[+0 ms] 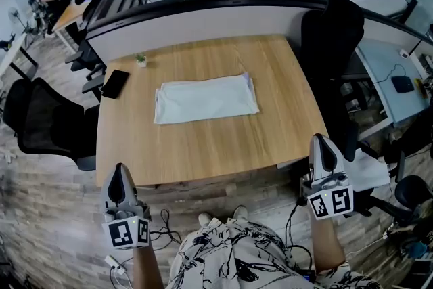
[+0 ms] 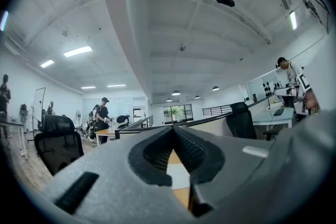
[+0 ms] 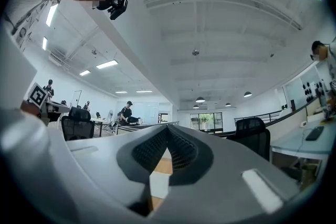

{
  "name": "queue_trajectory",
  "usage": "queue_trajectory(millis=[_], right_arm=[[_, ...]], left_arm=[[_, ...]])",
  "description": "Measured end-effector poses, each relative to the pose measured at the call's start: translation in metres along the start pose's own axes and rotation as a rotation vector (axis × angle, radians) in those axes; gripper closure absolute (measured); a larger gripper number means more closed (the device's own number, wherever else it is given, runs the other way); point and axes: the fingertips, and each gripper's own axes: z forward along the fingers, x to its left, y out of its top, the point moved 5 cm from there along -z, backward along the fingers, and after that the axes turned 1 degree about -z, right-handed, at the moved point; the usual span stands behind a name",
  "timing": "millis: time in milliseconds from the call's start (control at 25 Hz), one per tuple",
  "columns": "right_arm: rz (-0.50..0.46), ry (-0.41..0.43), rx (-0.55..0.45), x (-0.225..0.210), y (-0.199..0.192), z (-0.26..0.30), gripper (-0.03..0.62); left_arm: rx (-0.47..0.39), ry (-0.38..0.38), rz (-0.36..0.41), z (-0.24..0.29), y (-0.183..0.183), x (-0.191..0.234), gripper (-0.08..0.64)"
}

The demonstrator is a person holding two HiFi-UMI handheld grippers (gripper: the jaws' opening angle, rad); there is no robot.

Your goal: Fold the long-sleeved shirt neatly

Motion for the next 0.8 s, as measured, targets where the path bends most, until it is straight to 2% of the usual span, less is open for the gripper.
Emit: queue_trajectory(millis=[800], right_arm=[[-0.008, 0.025, 0.015, 0.0094, 0.0007, 0.0067, 0.587]], left_arm=[[-0.002, -0.007, -0.001, 0.0011, 0.0028, 0.0007, 0.558]])
